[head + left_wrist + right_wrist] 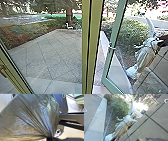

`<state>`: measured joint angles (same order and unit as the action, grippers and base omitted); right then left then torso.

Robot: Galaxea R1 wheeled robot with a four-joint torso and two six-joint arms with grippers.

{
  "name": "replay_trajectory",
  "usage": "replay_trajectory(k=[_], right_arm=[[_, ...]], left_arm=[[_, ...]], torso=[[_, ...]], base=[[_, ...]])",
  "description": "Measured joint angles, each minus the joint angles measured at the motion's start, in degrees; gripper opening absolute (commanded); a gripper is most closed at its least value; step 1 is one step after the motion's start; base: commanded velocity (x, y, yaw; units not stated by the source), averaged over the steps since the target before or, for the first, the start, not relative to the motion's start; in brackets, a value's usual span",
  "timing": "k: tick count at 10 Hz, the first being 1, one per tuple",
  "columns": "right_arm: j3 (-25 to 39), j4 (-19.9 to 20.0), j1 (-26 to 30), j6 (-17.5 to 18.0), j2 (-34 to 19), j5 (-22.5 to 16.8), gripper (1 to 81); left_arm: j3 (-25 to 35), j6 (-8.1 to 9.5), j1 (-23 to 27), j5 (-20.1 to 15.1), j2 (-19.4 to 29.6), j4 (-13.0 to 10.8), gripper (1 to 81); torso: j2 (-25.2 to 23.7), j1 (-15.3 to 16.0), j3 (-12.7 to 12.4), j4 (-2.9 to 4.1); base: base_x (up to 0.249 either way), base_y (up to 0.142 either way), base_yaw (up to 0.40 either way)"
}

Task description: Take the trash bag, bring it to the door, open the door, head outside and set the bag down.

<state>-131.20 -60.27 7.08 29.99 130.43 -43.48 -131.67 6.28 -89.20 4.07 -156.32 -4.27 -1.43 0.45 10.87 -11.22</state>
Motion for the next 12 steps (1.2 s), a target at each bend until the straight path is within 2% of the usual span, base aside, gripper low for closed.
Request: replay_trajectory(k=[3,5,6,7,8,9,10,12], right_arm=[[-4.5,-0.6,-0.5,-1.2,1.4,4.5,81.1],[-10.0,-1.1,-1.2,-2.4,3.5,7.8,81.1],[-12.3,-1.2,-1.3,-3.0,4.2,9.8,81.1],[-13.1,-1.3,-1.8,-3.4,4.2,12.6,81.1],[-13.2,-1.3,-2.9,-3.7,4.3,13.8,81.1],[-13.0,-1.3,-3.9,-3.8,4.1,14.5,81.1],[-13.0,-1.0,-4.1,-3.8,3.9,14.4,81.1],[-13.0,1.3,-4.6,-3.8,3.3,12.6,81.1]], left_arm=[[0.0,0.0,-0.1,0.0,0.0,0.0,1.0],[0.1,0.0,-0.1,-0.2,0.0,0.8,1.0],[0.1,0.0,-0.4,-0.2,0.0,1.0,1.0],[0.1,0.0,-0.6,-0.3,0.0,1.1,1.0],[0.2,0.0,-0.6,-0.3,0.2,1.1,1.0],[0.2,0.0,-0.5,-0.2,0.3,1.1,1.0],[0.2,0.0,-0.4,-0.2,0.3,1.1,1.0],[0.4,0.0,-0.5,-0.2,0.3,1.1,1.0]], torso=[[0.0,0.0,0.0,-0.02],[0.0,0.0,0.0,-0.24],[0.0,0.0,0.0,-1.07],[0.0,0.0,0.0,-2.21],[0.0,0.0,0.0,-3.35],[0.0,0.0,0.0,-4.18],[0.0,0.0,0.0,-4.35],[0.0,0.0,0.0,-4.22]], base=[[0.0,0.0,0.0],[0.0,0.0,0.0],[0.0,0.0,0.0],[0.0,0.0,0.0],[0.0,0.0,0.0],[0.0,0.0,0.0],[0.0,0.0,0.0],[0.0,0.0,0.0]])
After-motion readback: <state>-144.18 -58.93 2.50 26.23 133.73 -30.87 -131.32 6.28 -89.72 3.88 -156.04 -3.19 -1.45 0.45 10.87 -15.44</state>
